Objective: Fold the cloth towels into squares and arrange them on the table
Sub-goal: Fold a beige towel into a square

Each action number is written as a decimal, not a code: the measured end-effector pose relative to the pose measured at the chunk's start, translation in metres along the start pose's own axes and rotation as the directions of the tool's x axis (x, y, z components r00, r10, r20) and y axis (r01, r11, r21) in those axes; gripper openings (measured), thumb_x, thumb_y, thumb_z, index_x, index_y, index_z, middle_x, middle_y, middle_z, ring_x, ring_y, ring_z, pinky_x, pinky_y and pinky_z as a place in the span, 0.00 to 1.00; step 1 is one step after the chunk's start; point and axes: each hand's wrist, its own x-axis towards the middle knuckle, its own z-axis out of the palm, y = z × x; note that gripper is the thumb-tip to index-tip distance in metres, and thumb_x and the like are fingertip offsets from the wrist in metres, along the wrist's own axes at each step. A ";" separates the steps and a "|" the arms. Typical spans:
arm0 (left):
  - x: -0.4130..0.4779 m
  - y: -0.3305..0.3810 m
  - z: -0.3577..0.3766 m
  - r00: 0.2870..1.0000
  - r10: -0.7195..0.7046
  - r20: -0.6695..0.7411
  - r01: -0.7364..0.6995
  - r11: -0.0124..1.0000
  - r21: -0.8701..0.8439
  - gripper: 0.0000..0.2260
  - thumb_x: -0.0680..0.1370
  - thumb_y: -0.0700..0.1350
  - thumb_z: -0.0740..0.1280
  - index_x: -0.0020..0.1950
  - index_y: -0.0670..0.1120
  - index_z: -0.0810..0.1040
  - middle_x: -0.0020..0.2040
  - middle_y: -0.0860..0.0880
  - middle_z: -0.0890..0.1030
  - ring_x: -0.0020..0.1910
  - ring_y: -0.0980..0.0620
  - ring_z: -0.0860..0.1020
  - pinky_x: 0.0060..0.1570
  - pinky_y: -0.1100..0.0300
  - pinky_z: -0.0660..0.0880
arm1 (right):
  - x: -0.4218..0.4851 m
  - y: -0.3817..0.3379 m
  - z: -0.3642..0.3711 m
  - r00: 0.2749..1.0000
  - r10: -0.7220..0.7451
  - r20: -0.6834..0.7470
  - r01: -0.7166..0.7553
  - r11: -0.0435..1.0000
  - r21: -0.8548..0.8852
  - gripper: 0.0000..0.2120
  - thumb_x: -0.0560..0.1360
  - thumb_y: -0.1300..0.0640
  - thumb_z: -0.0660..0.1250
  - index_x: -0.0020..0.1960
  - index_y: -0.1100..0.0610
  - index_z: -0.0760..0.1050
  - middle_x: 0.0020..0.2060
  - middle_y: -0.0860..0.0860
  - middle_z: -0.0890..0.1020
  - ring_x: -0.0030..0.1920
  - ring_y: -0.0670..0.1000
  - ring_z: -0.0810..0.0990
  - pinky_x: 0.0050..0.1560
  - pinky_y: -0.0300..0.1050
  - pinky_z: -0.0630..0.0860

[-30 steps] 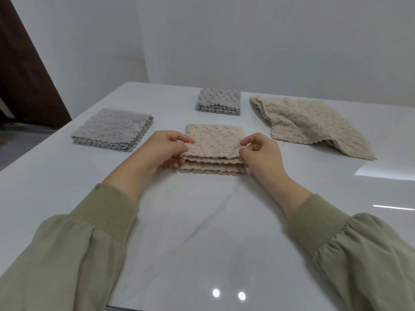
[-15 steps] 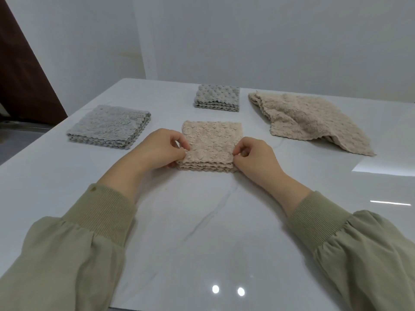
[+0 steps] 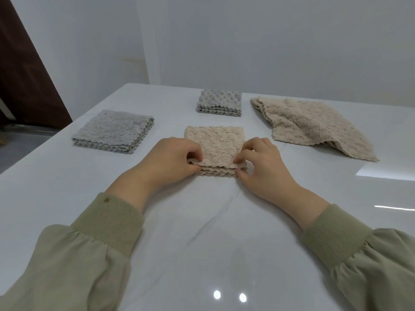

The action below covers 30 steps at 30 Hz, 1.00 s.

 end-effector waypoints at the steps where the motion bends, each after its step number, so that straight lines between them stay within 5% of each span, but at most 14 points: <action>1: -0.001 0.001 -0.001 1.000 -0.007 0.002 0.007 1.000 0.008 0.06 0.69 0.45 0.73 0.45 0.50 0.82 0.43 0.55 0.81 0.45 0.55 0.77 0.49 0.58 0.72 | 0.000 0.000 0.000 0.999 -0.026 -0.018 0.026 1.000 -0.017 0.05 0.64 0.60 0.69 0.39 0.56 0.81 0.43 0.54 0.77 0.44 0.58 0.74 0.46 0.54 0.73; 6: -0.001 0.002 -0.001 0.999 -0.036 0.029 0.034 0.999 0.038 0.04 0.70 0.46 0.73 0.43 0.51 0.81 0.43 0.55 0.82 0.45 0.54 0.77 0.49 0.58 0.71 | 0.000 -0.004 -0.011 0.976 -0.120 -0.184 0.111 0.992 -0.054 0.02 0.67 0.63 0.70 0.36 0.60 0.78 0.41 0.54 0.78 0.44 0.56 0.74 0.48 0.48 0.68; 11: 0.000 0.003 -0.001 0.992 -0.112 0.053 0.113 0.993 -0.017 0.06 0.68 0.46 0.75 0.38 0.53 0.79 0.42 0.55 0.81 0.43 0.55 0.76 0.48 0.60 0.71 | -0.002 0.001 -0.009 0.979 -0.174 0.108 0.178 0.983 -0.036 0.05 0.65 0.57 0.72 0.34 0.57 0.77 0.35 0.51 0.80 0.41 0.56 0.77 0.44 0.50 0.72; 14: 0.000 0.001 -0.004 0.991 -0.110 0.072 0.116 0.989 -0.091 0.11 0.66 0.44 0.77 0.33 0.54 0.75 0.41 0.53 0.81 0.41 0.54 0.77 0.47 0.57 0.73 | -0.001 0.002 -0.008 0.979 -0.142 0.145 0.153 0.986 -0.065 0.08 0.65 0.52 0.72 0.37 0.56 0.78 0.35 0.49 0.80 0.41 0.55 0.77 0.48 0.48 0.70; 18: 0.001 -0.004 -0.007 0.993 -0.069 0.098 0.069 0.998 -0.001 0.08 0.67 0.43 0.76 0.34 0.51 0.79 0.35 0.56 0.78 0.40 0.54 0.77 0.44 0.59 0.73 | 0.000 0.006 -0.006 0.970 -0.215 0.110 0.233 0.955 -0.185 0.02 0.66 0.59 0.69 0.35 0.55 0.77 0.31 0.48 0.78 0.38 0.55 0.76 0.54 0.47 0.65; 24: 0.002 -0.003 -0.005 0.984 -0.146 0.097 0.154 0.985 -0.076 0.09 0.76 0.51 0.67 0.38 0.51 0.82 0.38 0.52 0.82 0.41 0.52 0.77 0.45 0.56 0.73 | 0.010 -0.008 -0.008 0.993 -0.114 -0.043 0.107 0.984 -0.142 0.15 0.73 0.55 0.60 0.29 0.57 0.72 0.28 0.50 0.74 0.35 0.54 0.71 0.44 0.50 0.69; 27: 0.005 -0.001 -0.002 0.988 -0.145 0.057 0.146 0.989 -0.026 0.09 0.76 0.49 0.66 0.39 0.49 0.83 0.35 0.52 0.81 0.39 0.52 0.76 0.42 0.57 0.71 | 0.039 -0.021 -0.005 0.982 -0.008 -0.188 -0.007 0.997 -0.076 0.13 0.75 0.58 0.57 0.42 0.61 0.79 0.40 0.54 0.81 0.44 0.57 0.75 0.49 0.53 0.71; 30: 0.009 -0.008 0.005 0.982 -0.187 0.024 0.188 0.966 -0.176 0.10 0.75 0.46 0.67 0.34 0.47 0.81 0.29 0.51 0.79 0.31 0.55 0.74 0.36 0.58 0.70 | 0.065 -0.032 0.014 0.991 0.107 0.074 -0.100 0.991 -0.092 0.18 0.79 0.56 0.54 0.66 0.59 0.71 0.64 0.55 0.75 0.65 0.57 0.69 0.66 0.52 0.61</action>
